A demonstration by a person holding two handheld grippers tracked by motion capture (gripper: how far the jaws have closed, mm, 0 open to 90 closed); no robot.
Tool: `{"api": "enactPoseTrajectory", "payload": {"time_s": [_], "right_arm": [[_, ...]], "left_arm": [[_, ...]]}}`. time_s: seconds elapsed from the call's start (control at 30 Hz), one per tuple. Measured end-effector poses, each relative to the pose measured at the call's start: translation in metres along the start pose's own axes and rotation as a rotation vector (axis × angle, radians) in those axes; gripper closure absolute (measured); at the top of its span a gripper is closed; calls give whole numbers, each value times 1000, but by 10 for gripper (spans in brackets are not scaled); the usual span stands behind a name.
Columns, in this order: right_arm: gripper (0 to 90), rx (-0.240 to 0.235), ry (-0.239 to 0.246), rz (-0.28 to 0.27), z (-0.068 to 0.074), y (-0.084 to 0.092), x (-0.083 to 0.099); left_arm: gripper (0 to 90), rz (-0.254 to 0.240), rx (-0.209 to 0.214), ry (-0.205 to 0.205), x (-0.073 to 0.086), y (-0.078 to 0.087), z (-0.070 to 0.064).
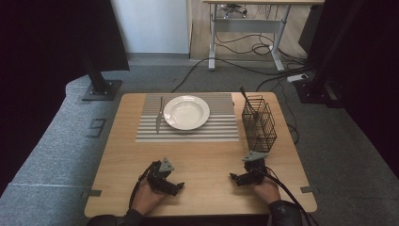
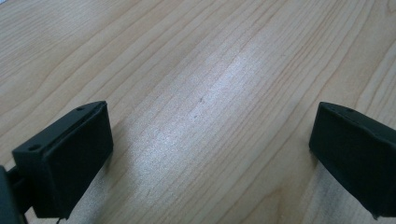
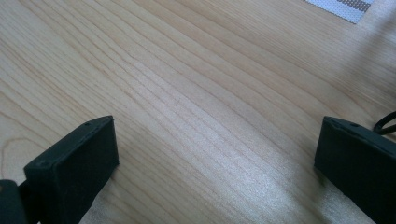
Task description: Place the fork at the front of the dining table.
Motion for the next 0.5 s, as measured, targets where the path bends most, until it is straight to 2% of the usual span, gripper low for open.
{"api": "enactPoseTrajectory", "payload": {"time_s": [0.5], "right_arm": [[0, 2, -2, 1, 1, 1, 1]], "left_arm": [[0, -2, -11, 13, -2, -2, 1]]}}
Point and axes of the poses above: each handheld gripper's, and its own axes: y roughly backward along the jaws, x roughly out of its underside, z roughly to its left, the point moved 4 cm from there along -y, roughly forward along the jaws, and after that the axes turned 1 degree about y, right-handed, at the moved point
